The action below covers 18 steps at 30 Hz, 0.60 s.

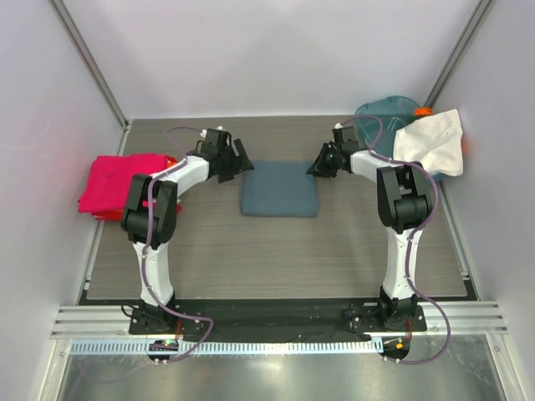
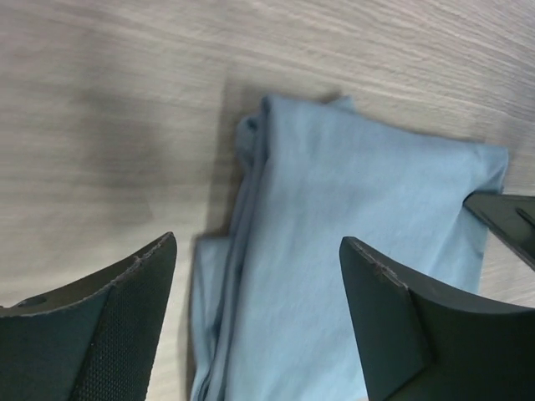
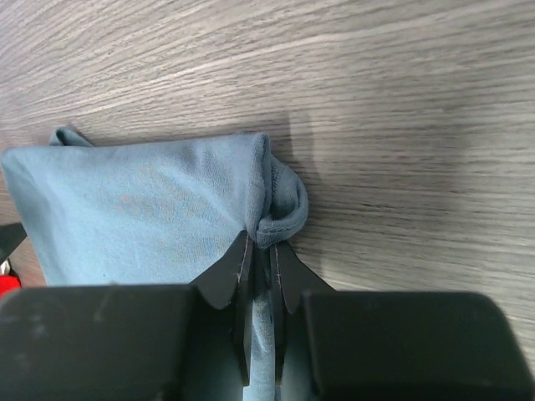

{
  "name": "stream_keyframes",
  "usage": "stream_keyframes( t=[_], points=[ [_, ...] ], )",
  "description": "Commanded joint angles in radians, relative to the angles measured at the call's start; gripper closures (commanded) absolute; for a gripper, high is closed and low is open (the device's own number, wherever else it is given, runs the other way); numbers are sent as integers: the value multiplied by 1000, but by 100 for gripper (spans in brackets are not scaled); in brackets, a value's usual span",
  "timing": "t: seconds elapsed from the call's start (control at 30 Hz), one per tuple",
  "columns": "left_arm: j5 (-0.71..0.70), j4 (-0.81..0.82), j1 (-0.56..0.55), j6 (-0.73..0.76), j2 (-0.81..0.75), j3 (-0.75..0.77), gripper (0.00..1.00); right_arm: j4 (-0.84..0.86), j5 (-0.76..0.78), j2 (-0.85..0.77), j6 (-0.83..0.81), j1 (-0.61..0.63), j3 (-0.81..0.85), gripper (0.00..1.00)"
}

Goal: Fold and stack the t-shirts
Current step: Fold the tshirt

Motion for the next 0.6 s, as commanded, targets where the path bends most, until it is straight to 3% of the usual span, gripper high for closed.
stream_keyframes(
  t=[0.0, 0.2, 0.57],
  points=[
    [-52, -25, -1, -7, -73, -49, 20, -33, 12, -41, -37, 7, 3, 99],
    [2, 13, -1, 3, -10, -28, 22, -36, 4, -24, -38, 7, 13, 98],
    [33, 18, -5, -1, 155, 106, 41, -34, 2, -10, -35, 7, 26, 98]
  ],
)
